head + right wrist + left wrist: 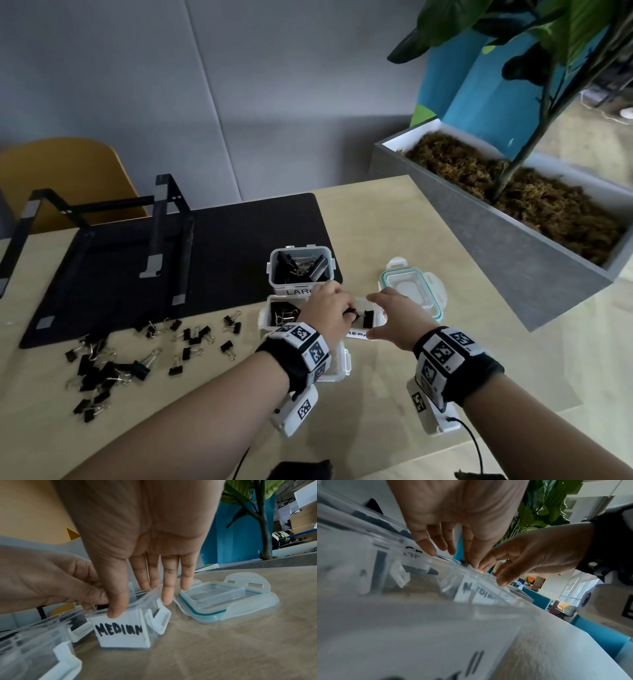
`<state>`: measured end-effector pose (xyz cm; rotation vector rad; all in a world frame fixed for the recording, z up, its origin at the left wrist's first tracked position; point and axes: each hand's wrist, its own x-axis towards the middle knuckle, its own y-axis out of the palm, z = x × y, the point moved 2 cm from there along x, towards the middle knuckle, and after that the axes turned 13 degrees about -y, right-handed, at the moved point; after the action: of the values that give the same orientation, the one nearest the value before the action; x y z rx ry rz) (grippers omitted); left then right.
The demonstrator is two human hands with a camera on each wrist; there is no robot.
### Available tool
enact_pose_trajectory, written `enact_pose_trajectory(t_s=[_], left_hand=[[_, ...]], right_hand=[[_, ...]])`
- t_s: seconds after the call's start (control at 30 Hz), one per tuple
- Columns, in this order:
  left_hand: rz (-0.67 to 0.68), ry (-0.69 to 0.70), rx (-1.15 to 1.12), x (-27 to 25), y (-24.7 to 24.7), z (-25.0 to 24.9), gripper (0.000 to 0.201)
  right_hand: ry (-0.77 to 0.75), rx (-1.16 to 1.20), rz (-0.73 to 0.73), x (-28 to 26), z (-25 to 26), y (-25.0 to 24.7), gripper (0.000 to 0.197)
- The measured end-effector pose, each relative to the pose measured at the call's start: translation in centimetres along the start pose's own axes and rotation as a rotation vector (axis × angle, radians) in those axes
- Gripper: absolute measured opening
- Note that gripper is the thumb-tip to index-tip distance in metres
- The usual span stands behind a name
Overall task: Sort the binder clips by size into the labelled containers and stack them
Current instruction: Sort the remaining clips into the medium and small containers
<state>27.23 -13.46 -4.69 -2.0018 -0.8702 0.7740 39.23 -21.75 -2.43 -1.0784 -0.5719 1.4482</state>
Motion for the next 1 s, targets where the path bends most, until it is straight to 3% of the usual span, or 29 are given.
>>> enact_pose_trajectory(t_s=[0.33, 0.6, 0.8, 1.0], left_hand=[[0.015, 0.004, -0.063, -1.4, -1.5, 2.0, 0.027], [-0.108, -0.069, -0.083, -4.3, -5.0, 6.6, 0.025], [-0.096, -0.229, -0.081, -6.7, -8.0, 12.3, 0.021], [-0.015, -0.394, -0.072, -8.9, -11.2, 20.0, 0.019]], right_hand=[[0.023, -0.052, 0.016, -0.1, 0.3, 0.0, 0.071], [0.036, -0.220, 0.042, -0.1, 1.7, -0.5, 0.072], [-0.091, -0.095, -0.108, 0.7, 7.5, -0.7, 0.055], [-0.247, -0.001, -0.053, 3.1, 15.2, 2.8, 0.035]])
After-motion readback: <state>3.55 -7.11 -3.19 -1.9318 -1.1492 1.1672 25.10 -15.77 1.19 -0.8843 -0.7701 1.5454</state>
